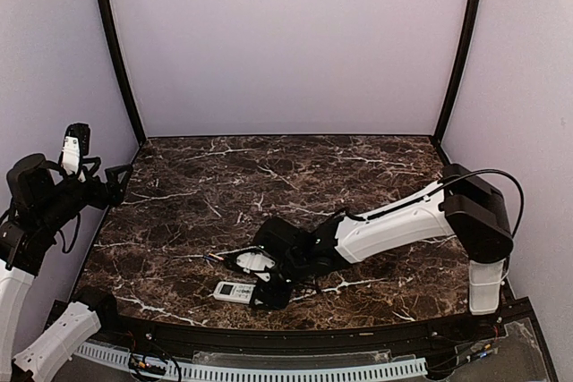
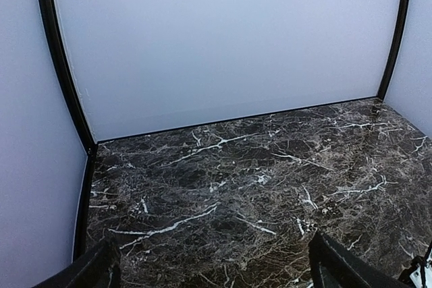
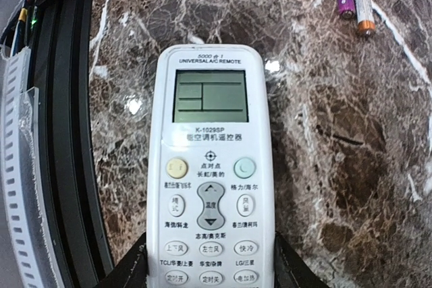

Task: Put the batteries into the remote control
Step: Move the remote control to the center of the board.

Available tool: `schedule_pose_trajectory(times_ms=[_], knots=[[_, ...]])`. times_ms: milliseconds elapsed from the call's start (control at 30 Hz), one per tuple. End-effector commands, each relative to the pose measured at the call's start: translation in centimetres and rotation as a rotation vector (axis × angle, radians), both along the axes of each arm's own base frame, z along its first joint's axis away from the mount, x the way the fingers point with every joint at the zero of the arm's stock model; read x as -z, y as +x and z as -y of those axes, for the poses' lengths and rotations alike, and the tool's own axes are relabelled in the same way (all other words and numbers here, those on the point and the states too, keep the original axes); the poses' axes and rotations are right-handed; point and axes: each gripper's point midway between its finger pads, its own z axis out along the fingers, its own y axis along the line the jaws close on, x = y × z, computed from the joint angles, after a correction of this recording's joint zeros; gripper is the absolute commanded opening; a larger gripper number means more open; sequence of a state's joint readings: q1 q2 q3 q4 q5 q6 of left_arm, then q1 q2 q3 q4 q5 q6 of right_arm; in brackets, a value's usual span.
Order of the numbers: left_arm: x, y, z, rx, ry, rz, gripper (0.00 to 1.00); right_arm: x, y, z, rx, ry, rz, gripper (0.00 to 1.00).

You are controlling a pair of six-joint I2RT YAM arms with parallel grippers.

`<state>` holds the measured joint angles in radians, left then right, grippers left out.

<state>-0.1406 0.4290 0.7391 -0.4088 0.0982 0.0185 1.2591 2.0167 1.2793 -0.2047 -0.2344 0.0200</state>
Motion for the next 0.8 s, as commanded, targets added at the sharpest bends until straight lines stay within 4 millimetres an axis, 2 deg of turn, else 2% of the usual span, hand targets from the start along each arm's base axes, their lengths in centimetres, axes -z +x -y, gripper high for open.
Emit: schedule_pose_trajectory(times_ms=[0,100,267,433,500,600,767], knots=[[-0.4,-0.2,0.8,0.049,0.0,0.004,0.96,0.8,-0.8,2.6,0.056,-0.058,-0.148,0.27],[-0.4,-0.2,1.3,0.074,-0.005,-0.001,0.94,0.1,-0.1,2.7,0.086,-0.024,-0.226,0.26],[-0.3,-1.2,3.7,0.224,-0.028,-0.002,0.9,-0.2,1.7,3.5,0.135,-0.01,-0.282,0.24],[0.5,-3.9,7.5,0.491,-0.047,-0.009,0.85,-0.2,2.9,5.1,0.182,-0.016,-0.327,0.24],[1.1,-4.8,8.3,0.556,-0.041,-0.006,0.83,0.2,3.3,5.8,0.202,-0.022,-0.35,0.24],[2.8,-5.6,9.5,0.631,0.007,-0.021,0.81,0.5,3.5,6.4,0.212,-0.023,-0.388,0.24],[6.2,-4.8,11.2,0.676,0.167,-0.074,0.81,0.5,4.1,6.7,0.23,-0.004,-0.428,0.24]])
